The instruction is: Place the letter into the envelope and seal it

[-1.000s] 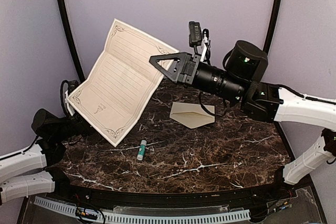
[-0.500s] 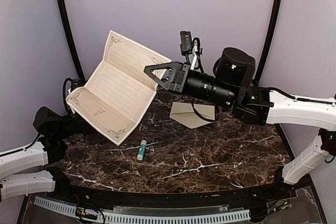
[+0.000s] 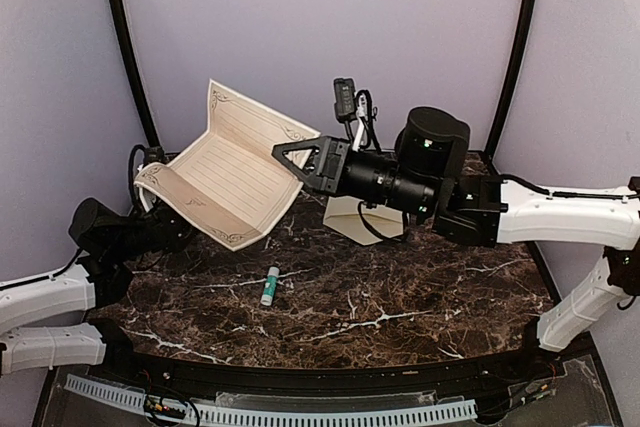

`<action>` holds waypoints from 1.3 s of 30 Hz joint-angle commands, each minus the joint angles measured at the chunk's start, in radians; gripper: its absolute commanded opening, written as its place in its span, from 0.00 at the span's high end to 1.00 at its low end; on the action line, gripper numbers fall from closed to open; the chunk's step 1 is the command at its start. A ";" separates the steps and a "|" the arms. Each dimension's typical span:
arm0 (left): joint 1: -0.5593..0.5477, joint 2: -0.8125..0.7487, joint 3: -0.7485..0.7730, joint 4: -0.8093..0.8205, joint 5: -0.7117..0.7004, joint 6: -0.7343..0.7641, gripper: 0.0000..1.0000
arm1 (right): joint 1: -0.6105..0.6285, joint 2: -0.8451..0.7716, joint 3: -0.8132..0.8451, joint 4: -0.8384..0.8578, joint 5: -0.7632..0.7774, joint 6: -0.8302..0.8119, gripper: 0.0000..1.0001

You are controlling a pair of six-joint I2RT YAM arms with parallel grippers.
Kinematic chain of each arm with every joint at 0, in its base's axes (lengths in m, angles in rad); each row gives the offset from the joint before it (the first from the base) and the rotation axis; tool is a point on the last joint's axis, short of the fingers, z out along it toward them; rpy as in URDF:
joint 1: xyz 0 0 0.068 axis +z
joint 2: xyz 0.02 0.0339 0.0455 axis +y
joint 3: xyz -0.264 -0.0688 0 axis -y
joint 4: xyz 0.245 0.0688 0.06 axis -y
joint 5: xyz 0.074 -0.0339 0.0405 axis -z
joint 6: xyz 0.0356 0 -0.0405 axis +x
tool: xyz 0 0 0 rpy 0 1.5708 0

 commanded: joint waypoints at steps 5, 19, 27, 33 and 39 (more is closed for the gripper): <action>-0.003 -0.001 0.017 0.056 0.016 -0.025 0.09 | 0.012 0.014 -0.025 0.057 0.029 -0.051 1.00; -0.003 -0.011 -0.005 0.098 0.049 -0.055 0.01 | 0.012 0.013 -0.030 0.068 0.045 -0.082 1.00; -0.003 -0.037 -0.017 0.081 0.065 -0.060 0.01 | 0.012 0.021 -0.013 0.054 0.053 -0.098 1.00; -0.003 -0.048 -0.029 0.107 0.081 -0.082 0.01 | 0.011 0.015 -0.005 0.047 0.054 -0.117 1.00; -0.004 -0.070 -0.048 0.158 0.094 -0.114 0.01 | 0.012 0.013 0.004 0.043 0.081 -0.131 1.00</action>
